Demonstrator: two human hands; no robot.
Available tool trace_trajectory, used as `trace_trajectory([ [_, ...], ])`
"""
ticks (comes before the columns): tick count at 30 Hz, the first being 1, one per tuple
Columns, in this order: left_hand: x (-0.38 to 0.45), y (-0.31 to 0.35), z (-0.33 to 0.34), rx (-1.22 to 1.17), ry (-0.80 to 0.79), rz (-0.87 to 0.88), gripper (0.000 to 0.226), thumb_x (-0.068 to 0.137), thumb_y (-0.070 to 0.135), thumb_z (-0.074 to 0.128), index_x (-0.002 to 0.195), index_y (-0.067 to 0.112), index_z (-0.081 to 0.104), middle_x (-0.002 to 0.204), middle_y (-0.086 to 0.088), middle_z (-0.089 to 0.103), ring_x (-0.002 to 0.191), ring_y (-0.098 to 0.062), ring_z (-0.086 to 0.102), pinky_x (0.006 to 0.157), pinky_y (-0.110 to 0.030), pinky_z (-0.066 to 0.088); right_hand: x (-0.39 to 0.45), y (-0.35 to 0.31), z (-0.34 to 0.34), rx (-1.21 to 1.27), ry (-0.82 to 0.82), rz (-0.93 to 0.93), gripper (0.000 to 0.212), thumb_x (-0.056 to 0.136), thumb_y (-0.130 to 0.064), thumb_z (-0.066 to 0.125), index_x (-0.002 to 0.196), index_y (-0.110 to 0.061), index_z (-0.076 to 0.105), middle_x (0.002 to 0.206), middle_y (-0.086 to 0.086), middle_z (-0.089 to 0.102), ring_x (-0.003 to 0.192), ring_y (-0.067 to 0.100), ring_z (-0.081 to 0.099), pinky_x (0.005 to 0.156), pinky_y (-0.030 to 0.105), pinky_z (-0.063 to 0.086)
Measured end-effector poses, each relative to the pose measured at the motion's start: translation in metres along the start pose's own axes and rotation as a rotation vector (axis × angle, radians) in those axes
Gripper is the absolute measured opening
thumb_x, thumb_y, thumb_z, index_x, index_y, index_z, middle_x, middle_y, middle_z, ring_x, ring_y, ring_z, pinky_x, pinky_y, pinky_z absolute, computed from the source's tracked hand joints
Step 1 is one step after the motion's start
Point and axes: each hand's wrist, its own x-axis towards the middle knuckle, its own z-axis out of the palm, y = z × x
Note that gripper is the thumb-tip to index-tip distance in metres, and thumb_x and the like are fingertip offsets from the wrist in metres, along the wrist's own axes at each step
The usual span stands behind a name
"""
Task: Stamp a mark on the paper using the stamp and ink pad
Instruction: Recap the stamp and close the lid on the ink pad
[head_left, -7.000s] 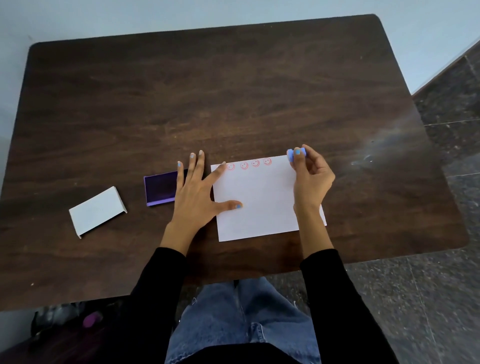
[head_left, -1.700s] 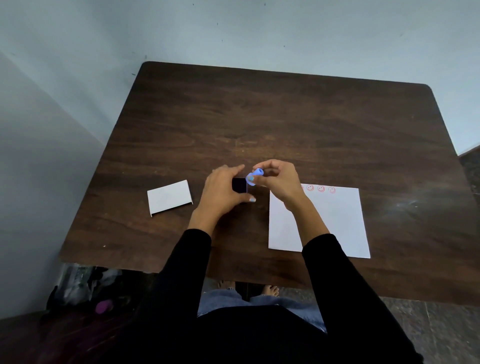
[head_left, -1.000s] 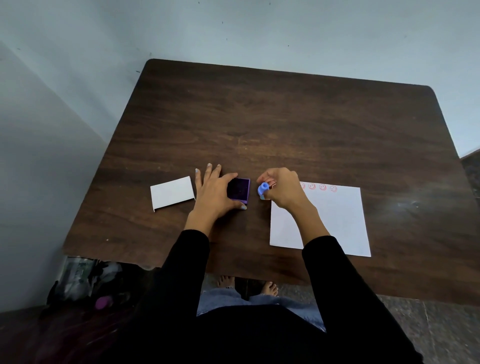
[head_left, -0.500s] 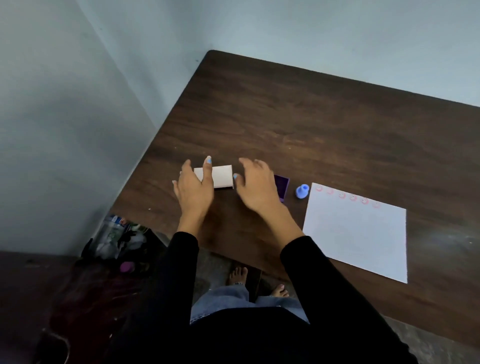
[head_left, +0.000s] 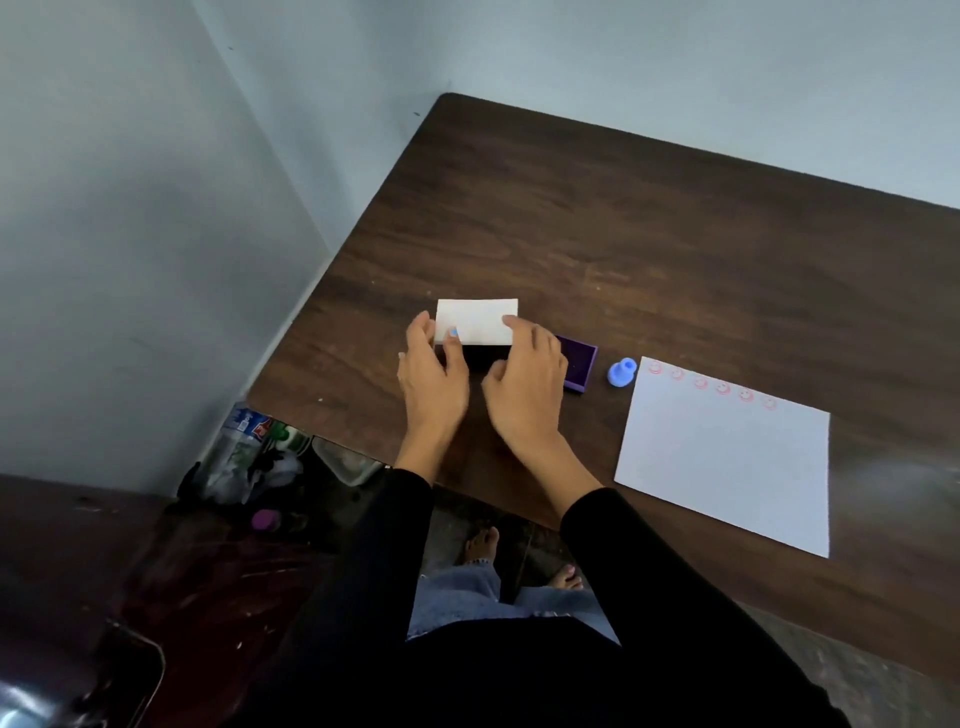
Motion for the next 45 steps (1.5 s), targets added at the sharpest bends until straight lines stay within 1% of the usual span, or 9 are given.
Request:
trace_trajectory([
  [2, -0.004, 0.004, 0.01, -0.027, -0.062, 0.057, 0.045, 0.095, 0.016, 0.047, 0.138, 0.007, 0.036, 0.136, -0.012, 0.053, 0.127, -0.023, 0.048, 0.11, -0.035, 0.035, -0.003, 0.008, -0.007, 0.045, 0.13, 0.066, 0.047, 0.08, -0.002, 0.057, 0.125, -0.012, 0.046, 0.128, 0.009, 0.052, 0.122, 0.022, 0.043, 0.102, 0.037, 0.043],
  [6, -0.016, 0.006, 0.034, -0.045, -0.114, 0.141, 0.045, 0.092, 0.004, 0.046, 0.137, 0.007, 0.039, 0.135, -0.01, 0.055, 0.127, -0.018, 0.05, 0.098, -0.013, 0.035, -0.014, 0.027, -0.015, 0.109, 0.248, 0.141, 0.051, 0.077, 0.004, 0.053, 0.124, -0.012, 0.043, 0.128, 0.011, 0.047, 0.12, 0.022, 0.041, 0.097, 0.037, 0.046],
  [10, -0.029, 0.003, 0.055, -0.038, -0.155, 0.186, 0.046, 0.091, -0.002, 0.041, 0.136, 0.008, 0.04, 0.135, -0.01, 0.054, 0.126, -0.02, 0.049, 0.104, -0.026, 0.038, -0.027, 0.044, -0.014, 0.169, 0.287, 0.203, 0.051, 0.08, 0.004, 0.049, 0.128, -0.009, 0.039, 0.134, 0.014, 0.042, 0.124, 0.024, 0.039, 0.104, 0.039, 0.041],
  [14, -0.034, -0.008, 0.063, 0.066, -0.167, 0.241, 0.048, 0.089, -0.004, 0.042, 0.135, 0.009, 0.042, 0.132, -0.009, 0.053, 0.122, -0.021, 0.047, 0.098, -0.021, 0.034, -0.033, 0.05, -0.012, 0.215, 0.269, 0.225, 0.055, 0.079, 0.006, 0.049, 0.131, -0.008, 0.037, 0.136, 0.015, 0.04, 0.126, 0.022, 0.038, 0.106, 0.036, 0.039],
  [20, -0.033, -0.014, 0.063, 0.085, -0.19, 0.316, 0.057, 0.082, -0.011, 0.04, 0.137, 0.006, 0.038, 0.133, -0.013, 0.049, 0.124, -0.022, 0.042, 0.103, -0.029, 0.037, -0.035, 0.055, -0.008, 0.216, 0.245, 0.259, 0.058, 0.079, 0.005, 0.051, 0.133, -0.007, 0.035, 0.137, 0.016, 0.04, 0.125, 0.024, 0.039, 0.107, 0.038, 0.039],
  [26, -0.031, -0.022, 0.065, 0.113, -0.192, 0.375, 0.055, 0.081, -0.014, 0.04, 0.134, 0.0, 0.042, 0.136, -0.018, 0.049, 0.125, -0.029, 0.043, 0.104, -0.039, 0.042, -0.034, 0.058, -0.005, 0.182, 0.204, 0.257, 0.056, 0.083, 0.001, 0.05, 0.136, -0.007, 0.033, 0.143, 0.013, 0.037, 0.13, 0.022, 0.036, 0.111, 0.036, 0.035],
  [39, -0.032, -0.025, 0.07, 0.201, -0.148, 0.395, 0.042, 0.087, -0.006, 0.044, 0.129, -0.004, 0.047, 0.134, -0.019, 0.052, 0.123, -0.031, 0.045, 0.105, -0.042, 0.04, -0.035, 0.067, 0.0, 0.121, 0.168, 0.212, 0.051, 0.089, -0.002, 0.048, 0.138, -0.002, 0.033, 0.147, 0.013, 0.033, 0.135, 0.023, 0.031, 0.113, 0.035, 0.031],
  [42, -0.032, -0.026, 0.07, 0.236, -0.117, 0.397, 0.045, 0.085, -0.004, 0.044, 0.13, -0.002, 0.046, 0.133, -0.017, 0.053, 0.126, -0.032, 0.043, 0.107, -0.043, 0.035, -0.036, 0.064, -0.001, 0.167, 0.237, 0.204, 0.055, 0.085, 0.002, 0.049, 0.137, -0.003, 0.032, 0.145, 0.016, 0.034, 0.135, 0.024, 0.033, 0.112, 0.034, 0.03],
  [45, -0.032, -0.027, 0.072, 0.258, -0.1, 0.367, 0.051, 0.084, -0.003, 0.043, 0.135, 0.001, 0.042, 0.139, -0.014, 0.048, 0.135, -0.03, 0.035, 0.109, -0.043, 0.025, -0.036, 0.062, -0.006, 0.126, 0.391, 0.117, 0.055, 0.08, 0.005, 0.052, 0.132, -0.002, 0.038, 0.139, 0.019, 0.043, 0.13, 0.027, 0.039, 0.107, 0.033, 0.031],
])
